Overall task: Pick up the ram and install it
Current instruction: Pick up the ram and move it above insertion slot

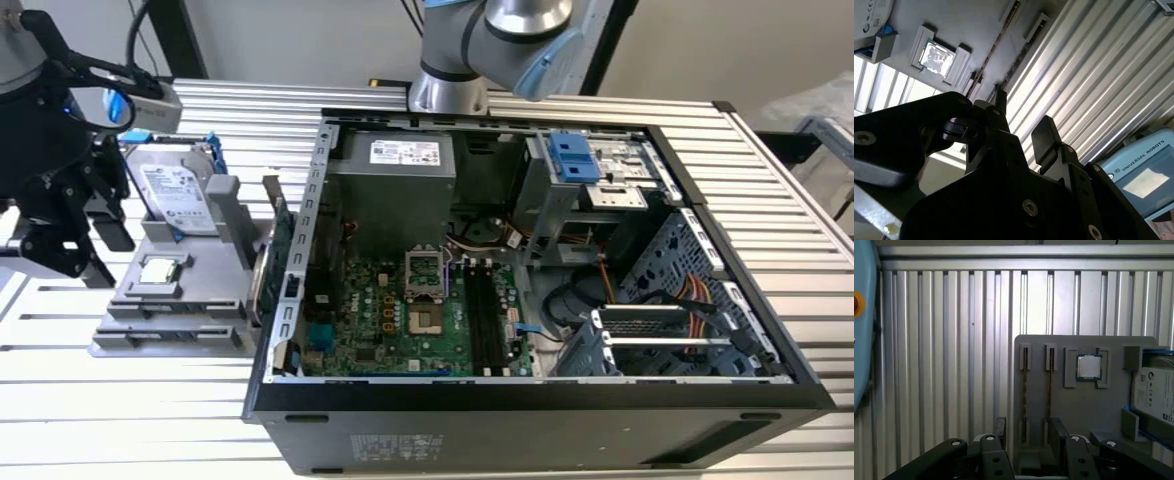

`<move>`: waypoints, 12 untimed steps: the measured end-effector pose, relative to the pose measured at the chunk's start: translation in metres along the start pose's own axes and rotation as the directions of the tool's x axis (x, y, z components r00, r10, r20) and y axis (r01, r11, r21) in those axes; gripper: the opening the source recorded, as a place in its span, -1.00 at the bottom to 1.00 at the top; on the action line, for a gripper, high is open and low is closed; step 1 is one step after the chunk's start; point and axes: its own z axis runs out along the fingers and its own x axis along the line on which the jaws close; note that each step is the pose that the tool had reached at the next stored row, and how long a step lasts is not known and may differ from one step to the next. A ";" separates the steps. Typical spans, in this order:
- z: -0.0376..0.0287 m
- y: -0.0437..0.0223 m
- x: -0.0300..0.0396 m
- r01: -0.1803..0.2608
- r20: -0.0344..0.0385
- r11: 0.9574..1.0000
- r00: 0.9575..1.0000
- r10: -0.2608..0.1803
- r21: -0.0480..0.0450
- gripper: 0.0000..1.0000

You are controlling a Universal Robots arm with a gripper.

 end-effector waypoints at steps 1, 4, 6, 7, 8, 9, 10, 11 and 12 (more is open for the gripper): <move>0.0006 0.0000 0.0000 0.000 0.000 1.000 1.000 0.000 0.000 1.00; 0.0026 0.0000 -0.0001 0.000 -0.002 1.000 1.000 0.000 0.000 1.00; 0.0040 0.0000 -0.0002 -0.001 -0.002 1.000 1.000 0.001 0.000 1.00; 0.0046 0.0000 -0.0002 -0.001 -0.003 1.000 1.000 0.001 0.000 1.00; 0.0052 0.0000 -0.0003 -0.001 -0.003 1.000 1.000 0.001 0.000 1.00; 0.0058 0.0000 -0.0003 -0.001 -0.003 1.000 1.000 0.001 0.000 1.00; 0.0064 0.0000 -0.0003 -0.001 -0.003 1.000 1.000 0.001 0.000 1.00; 0.0070 0.0000 -0.0004 -0.001 -0.004 1.000 1.000 0.001 0.000 1.00; 0.0076 -0.0001 -0.0005 -0.001 -0.004 1.000 1.000 0.001 0.000 1.00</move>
